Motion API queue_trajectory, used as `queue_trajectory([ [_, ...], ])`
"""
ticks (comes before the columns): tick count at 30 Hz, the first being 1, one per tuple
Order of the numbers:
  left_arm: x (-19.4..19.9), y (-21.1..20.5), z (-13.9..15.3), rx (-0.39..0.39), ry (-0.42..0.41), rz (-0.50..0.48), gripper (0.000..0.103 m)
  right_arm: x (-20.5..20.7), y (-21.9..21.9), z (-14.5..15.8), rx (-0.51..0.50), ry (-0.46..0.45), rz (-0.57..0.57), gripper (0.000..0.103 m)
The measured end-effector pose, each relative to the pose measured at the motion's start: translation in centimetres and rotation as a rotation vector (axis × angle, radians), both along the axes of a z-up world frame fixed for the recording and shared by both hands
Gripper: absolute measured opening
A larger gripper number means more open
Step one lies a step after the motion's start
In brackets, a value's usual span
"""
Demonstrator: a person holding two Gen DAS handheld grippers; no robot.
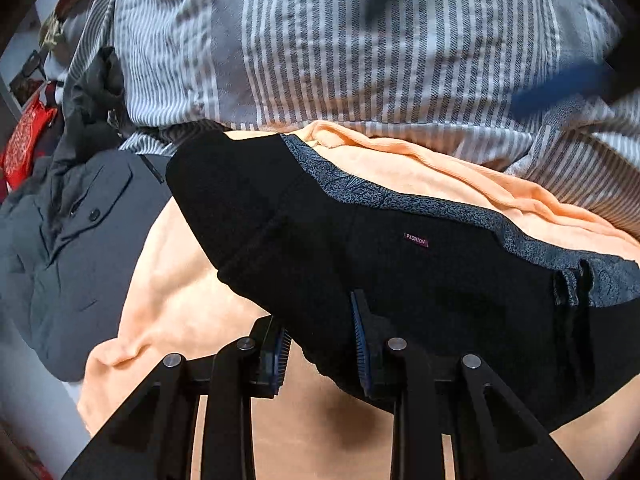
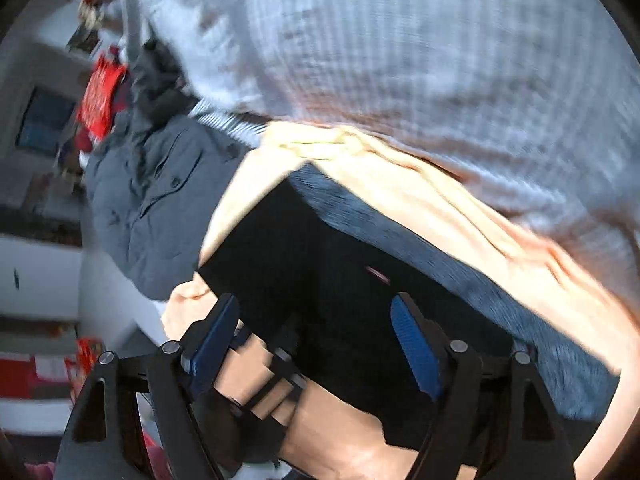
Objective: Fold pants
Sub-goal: 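Grasp the black trouser edge with both grippers, then lift the grasped edge and fold the trousers over onto themselves with both grippers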
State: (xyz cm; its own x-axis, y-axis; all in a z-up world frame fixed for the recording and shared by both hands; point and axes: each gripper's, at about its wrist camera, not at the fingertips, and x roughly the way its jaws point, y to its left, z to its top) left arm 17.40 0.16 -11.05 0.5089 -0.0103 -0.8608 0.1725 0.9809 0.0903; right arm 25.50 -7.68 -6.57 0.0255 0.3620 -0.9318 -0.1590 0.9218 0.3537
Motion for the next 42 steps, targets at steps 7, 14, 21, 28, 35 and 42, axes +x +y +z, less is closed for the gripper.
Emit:
queue_trajectory([
  [7,-0.4,-0.5,0.0,0.043,-0.031,-0.039,0.029,3.5,8.4,-2.6,-0.092,0.137,0.269,0.083],
  [14,-1.3,-1.4,0.4,0.09,-0.076,-0.087,0.029,3.4,11.2,-8.1,-0.204,0.308,0.388,0.082],
  [21,-2.7,-2.8,1.8,0.076,-0.085,-0.141,0.029,2.6,4.8,-6.4,-0.083,0.242,0.185,0.018],
  [28,-4.5,-6.8,5.5,0.03,-0.124,-0.241,0.029,-0.7,-5.0,-1.2,0.166,0.139,-0.047,0.018],
  [35,-7.8,-13.1,9.5,0.015,-0.159,-0.409,0.029,-7.0,-15.1,3.7,0.356,0.014,-0.229,0.018],
  [42,-12.4,-21.7,11.1,0.014,-0.147,-0.607,0.029,-14.8,-26.7,5.4,0.489,-0.09,-0.454,0.018],
])
